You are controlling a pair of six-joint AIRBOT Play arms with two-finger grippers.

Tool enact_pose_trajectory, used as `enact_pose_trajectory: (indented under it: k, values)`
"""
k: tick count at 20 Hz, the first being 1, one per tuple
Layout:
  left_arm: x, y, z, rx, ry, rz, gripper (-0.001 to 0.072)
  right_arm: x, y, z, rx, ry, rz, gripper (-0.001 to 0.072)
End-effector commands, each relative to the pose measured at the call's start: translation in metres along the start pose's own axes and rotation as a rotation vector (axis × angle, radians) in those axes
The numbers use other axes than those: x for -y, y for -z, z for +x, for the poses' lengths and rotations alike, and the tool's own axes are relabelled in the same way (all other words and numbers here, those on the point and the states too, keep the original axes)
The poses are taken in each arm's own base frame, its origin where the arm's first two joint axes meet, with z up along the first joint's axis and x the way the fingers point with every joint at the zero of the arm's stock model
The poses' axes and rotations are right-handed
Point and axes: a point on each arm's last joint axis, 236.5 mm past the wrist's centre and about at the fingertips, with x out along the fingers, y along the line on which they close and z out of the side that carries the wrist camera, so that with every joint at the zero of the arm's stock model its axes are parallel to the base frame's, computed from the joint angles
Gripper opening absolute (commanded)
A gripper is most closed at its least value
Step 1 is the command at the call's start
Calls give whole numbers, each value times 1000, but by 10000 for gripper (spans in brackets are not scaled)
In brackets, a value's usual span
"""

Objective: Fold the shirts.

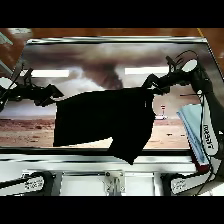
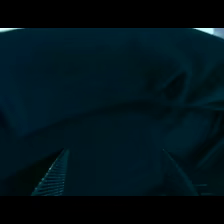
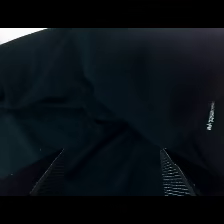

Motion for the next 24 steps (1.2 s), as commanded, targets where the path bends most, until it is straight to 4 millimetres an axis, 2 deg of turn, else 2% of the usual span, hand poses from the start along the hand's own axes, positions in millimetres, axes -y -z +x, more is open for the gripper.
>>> enact_pose_trajectory:
  k: [1, 2, 3, 4, 5, 7, 8, 10, 12, 15, 18, 24]
  values:
    - [-38, 20, -28, -104, -97, 66, 680, 39, 18, -42, -85, 131, -96, 675]
    - [-60, 31, -47, -138, -158, 92, 679, 72, 32, -69, -129, 260, -98, 657]
    - [-81, 46, -61, -174, -209, 85, 679, 102, 45, -95, -168, 367, -77, 574]
    - [-99, 69, -70, -228, -231, 77, 679, 124, 60, -116, -201, 422, -33, 561]
    - [-114, 94, -70, -270, -228, 38, 679, 138, 76, -128, -217, 410, 31, 562]
    - [-140, 145, -55, -312, -209, -97, 680, 149, 106, -126, -215, 292, 171, 567]
    - [-142, 166, -43, -317, -162, -139, 680, 149, 120, -120, -216, 225, 224, 596]
    - [-131, 190, -20, -312, -48, -183, 680, 144, 148, -102, -227, 122, 271, 596]
    - [-124, 200, -4, -291, 7, -214, 665, 145, 164, -86, -223, 105, 292, 596]
    - [-128, 211, 8, -287, -10, -224, 663, 142, 168, -71, -191, 68, 330, 596]
    - [-130, 214, 14, -277, -24, -217, 663, 145, 164, -69, -171, 71, 333, 596]
    - [-136, 202, 18, -224, -48, -233, 652, 144, 163, -69, -166, 70, 337, 596]
